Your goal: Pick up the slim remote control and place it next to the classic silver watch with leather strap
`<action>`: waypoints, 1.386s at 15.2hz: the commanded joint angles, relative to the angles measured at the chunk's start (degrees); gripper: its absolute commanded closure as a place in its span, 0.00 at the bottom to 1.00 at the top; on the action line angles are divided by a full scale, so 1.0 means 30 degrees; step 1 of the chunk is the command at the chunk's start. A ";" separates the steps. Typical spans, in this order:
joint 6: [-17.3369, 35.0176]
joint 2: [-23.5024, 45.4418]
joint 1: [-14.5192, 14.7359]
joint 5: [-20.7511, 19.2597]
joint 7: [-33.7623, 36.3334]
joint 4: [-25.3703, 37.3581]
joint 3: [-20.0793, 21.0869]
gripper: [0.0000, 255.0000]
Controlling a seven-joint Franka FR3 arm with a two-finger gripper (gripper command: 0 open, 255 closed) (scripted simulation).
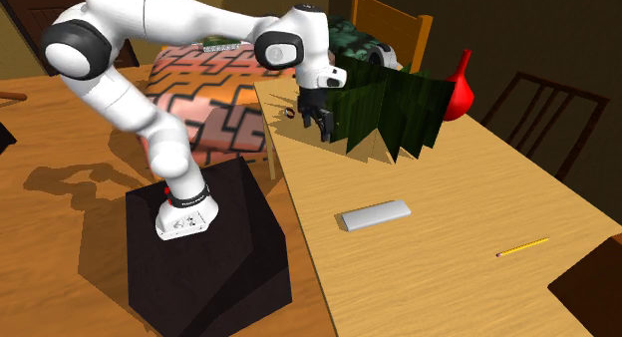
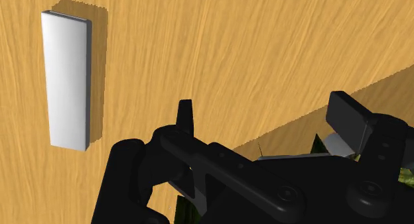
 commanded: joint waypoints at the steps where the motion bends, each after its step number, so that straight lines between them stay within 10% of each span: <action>1: 0.0767 0.1400 -0.0118 0.0129 -0.0676 0.0617 -0.0688 0.00; 21: 0.3597 1.5330 -0.3360 0.6233 -0.7544 0.9933 -0.3574 0.00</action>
